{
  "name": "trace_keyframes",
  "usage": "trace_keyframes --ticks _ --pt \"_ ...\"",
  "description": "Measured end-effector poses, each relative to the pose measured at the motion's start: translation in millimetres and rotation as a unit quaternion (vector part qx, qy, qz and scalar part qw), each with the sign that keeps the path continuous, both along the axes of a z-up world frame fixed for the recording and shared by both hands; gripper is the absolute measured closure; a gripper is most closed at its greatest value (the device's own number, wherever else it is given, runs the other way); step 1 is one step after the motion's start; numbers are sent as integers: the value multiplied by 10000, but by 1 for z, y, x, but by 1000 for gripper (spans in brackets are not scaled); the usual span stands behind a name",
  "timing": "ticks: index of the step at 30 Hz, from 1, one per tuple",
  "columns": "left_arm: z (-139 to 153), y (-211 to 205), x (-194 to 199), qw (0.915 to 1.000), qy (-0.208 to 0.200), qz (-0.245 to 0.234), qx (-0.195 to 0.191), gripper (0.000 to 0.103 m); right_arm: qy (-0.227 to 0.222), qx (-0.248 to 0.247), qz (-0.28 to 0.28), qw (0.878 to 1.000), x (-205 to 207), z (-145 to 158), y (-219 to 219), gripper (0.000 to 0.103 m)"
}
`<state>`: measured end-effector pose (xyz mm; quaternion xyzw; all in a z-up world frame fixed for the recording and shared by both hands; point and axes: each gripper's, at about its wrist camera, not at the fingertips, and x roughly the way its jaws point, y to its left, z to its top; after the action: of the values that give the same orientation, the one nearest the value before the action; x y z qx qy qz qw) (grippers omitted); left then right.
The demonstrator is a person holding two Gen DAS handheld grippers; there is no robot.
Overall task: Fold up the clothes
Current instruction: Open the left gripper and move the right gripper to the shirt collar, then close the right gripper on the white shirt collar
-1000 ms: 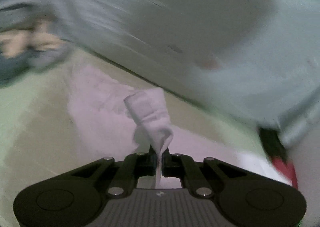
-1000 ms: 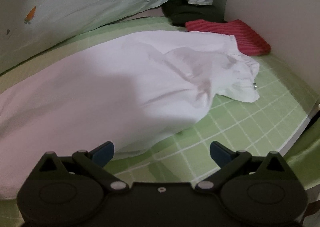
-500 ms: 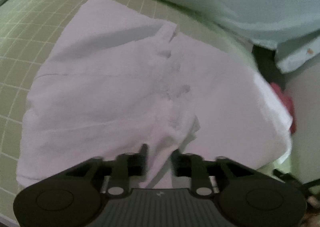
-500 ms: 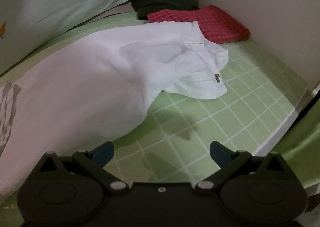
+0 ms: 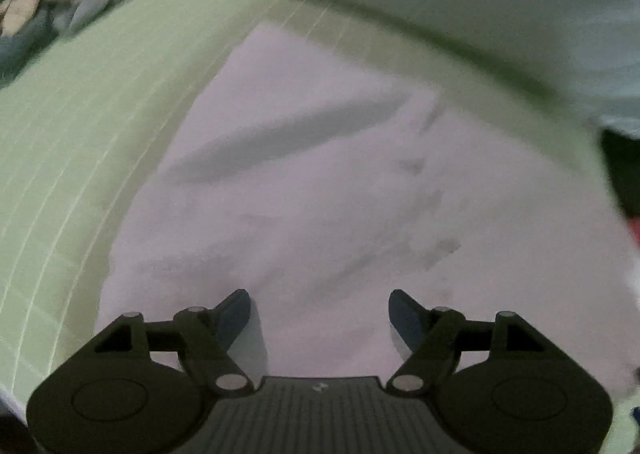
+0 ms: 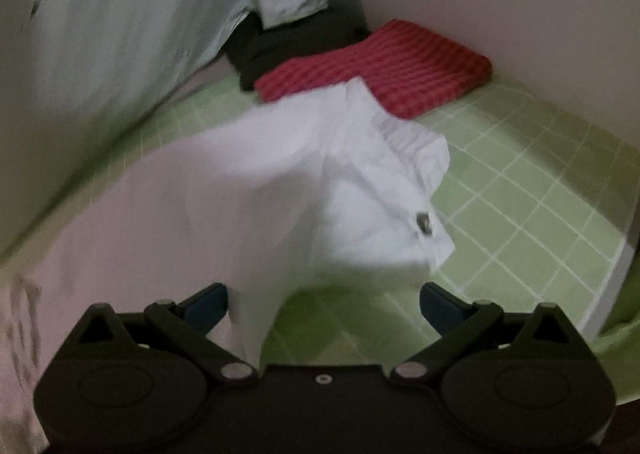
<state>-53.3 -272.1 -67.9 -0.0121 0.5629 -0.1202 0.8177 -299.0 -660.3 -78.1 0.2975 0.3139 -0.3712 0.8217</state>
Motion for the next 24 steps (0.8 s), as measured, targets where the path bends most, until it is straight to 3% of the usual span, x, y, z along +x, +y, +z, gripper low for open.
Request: trace_keyframes --ticks 1,3,6,10,16,24 --pt "-4 -2 -1 10000 -1 -17 52 22 -160 111 -73 9998 -2 -1 -8 0" --pt "-7 -11 1 9998 36 -101 151 7 -514 404 -265 9975 -5 -5 -25 0" --pt "-14 -29 5 9982 159 -236 537 0 -636 565 -374 9957 1 -11 -40 0" --pt "-23 -46 8 9950 250 -141 953 0 -641 658 -441 9948 13 -18 -56 0" --pt "-26 -48 10 9959 302 -28 858 0 -648 798 -541 9932 31 -29 -79 0" --pt "-30 -51 10 9962 297 59 817 0 144 717 -658 9951 55 -27 -78 4"
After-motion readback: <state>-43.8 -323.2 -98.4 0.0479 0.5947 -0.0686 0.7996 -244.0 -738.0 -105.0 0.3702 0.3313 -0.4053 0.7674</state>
